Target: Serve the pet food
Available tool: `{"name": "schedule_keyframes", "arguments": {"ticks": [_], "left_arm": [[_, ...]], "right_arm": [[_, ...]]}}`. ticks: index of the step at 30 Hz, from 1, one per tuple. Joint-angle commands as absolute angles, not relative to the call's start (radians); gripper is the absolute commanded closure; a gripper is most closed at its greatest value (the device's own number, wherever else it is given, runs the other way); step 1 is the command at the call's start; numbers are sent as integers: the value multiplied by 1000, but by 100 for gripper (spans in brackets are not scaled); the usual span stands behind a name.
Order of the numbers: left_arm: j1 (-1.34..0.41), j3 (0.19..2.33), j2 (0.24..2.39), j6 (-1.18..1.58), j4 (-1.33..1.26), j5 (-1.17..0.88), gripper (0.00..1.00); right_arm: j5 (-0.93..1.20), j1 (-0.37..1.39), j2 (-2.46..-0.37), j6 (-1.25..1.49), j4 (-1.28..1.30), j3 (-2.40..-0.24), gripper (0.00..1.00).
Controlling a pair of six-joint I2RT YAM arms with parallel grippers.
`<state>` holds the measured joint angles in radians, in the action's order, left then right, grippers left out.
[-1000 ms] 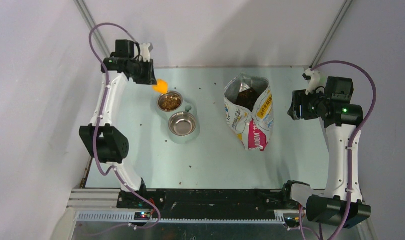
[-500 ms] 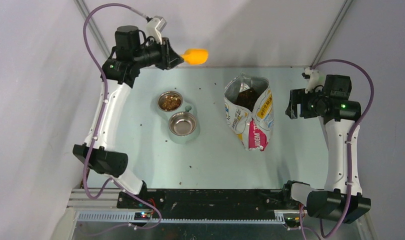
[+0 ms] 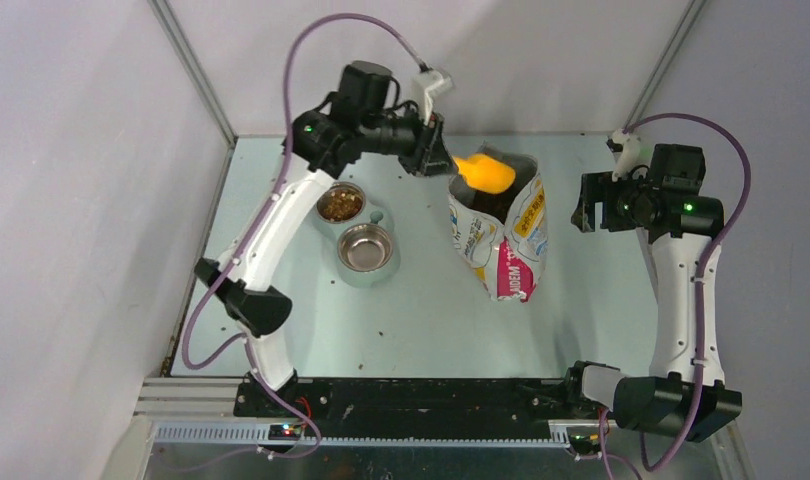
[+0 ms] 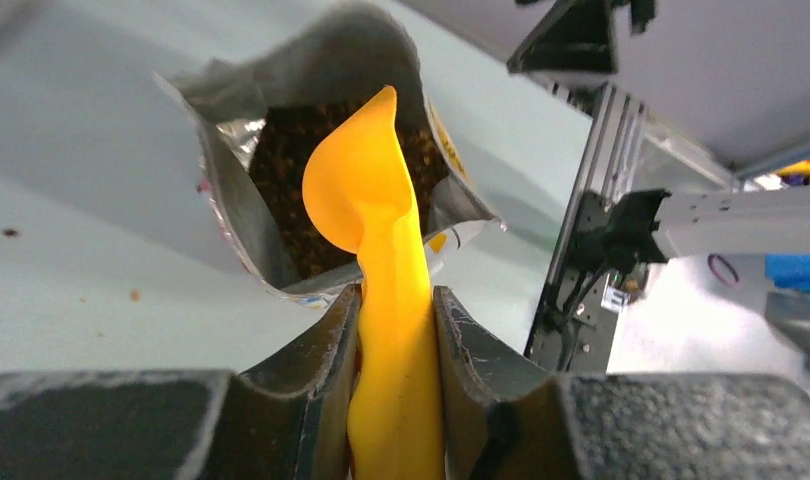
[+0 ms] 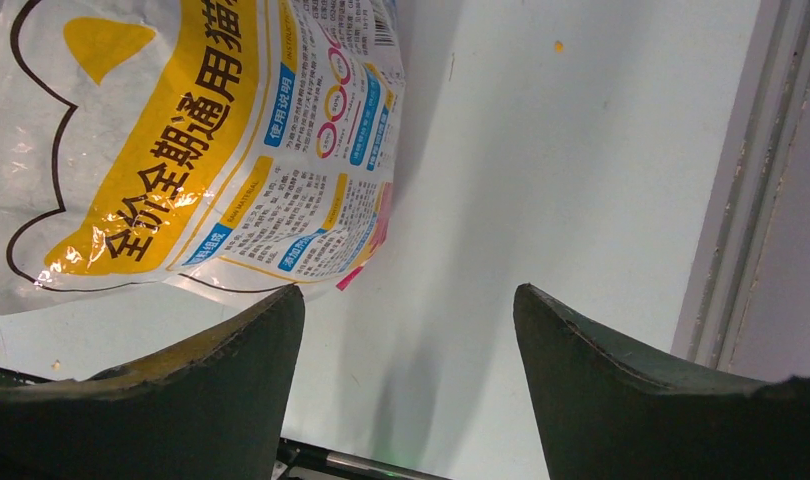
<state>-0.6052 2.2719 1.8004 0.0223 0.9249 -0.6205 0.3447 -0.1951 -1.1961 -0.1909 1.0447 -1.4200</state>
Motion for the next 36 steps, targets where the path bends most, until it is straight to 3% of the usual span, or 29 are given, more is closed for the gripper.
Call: {"name": "schedule_keyframes", "arguments": {"ticks": [1,10,19,25,31,33,36], "left_arm": [[-648,2342,1862,-85,1068,-580,100],[-698,2369,1962,-48,988,-338,100],[-722,2328,2017,-51,834,-245,100],[-724,2335,1992,-27,844,-341,100],[-705,2352,1890,-126,890,-421,100],[-687,2357,1855,-127,910,-454,100],[-635,2358,1808,-83,944,-541,100]], "right_arm": [[367,-199,-1170,-176,1022,-1441,21],[384,-201,-1157,-170,1031,-1428,23],[406,-201,-1146,-156,1027,-1414,23],[431,-201,-1130,-178,1028,-1484,25],[657,-188,-1114,-329,1012,-1643,27],[646,-91,-1090,-418,968,-1645,28],[463,85,-1084,-520,910,-1648,32]]}}
